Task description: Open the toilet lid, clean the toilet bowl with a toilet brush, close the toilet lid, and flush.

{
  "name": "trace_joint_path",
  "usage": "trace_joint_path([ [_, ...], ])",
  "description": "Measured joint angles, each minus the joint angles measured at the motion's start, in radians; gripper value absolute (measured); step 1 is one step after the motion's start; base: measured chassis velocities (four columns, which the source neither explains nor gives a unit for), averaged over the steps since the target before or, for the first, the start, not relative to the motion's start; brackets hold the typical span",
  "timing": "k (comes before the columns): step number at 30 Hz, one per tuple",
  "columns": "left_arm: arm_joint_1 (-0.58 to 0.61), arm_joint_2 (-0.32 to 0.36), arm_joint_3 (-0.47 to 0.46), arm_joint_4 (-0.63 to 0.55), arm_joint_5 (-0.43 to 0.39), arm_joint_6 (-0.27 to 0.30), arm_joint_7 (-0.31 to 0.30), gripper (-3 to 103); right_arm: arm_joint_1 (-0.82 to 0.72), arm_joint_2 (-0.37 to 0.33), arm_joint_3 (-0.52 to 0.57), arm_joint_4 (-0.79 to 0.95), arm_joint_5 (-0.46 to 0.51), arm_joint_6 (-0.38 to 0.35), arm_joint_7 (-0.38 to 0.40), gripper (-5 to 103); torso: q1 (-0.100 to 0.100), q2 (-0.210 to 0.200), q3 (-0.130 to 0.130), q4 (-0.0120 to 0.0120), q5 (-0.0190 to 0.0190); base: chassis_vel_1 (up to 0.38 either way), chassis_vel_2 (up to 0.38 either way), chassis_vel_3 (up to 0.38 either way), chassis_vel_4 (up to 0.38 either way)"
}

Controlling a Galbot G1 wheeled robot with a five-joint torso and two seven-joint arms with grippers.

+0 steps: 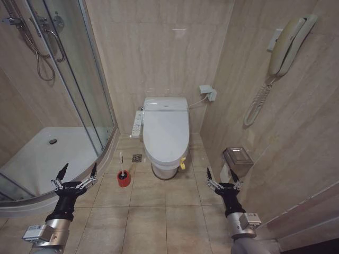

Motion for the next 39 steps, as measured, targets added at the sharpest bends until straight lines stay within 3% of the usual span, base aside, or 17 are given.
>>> trace_joint_path([
  [39, -0.001, 0.000, 0.000, 0.000, 0.000, 0.000, 0.000, 100, 0.010, 0.014, 0.029, -0.020, -0.006, 0.033, 0.036, 100, 0.001, 0.000, 0.001, -0.0005, 0.0001, -0.096, 0.095, 0.100, -0.091],
])
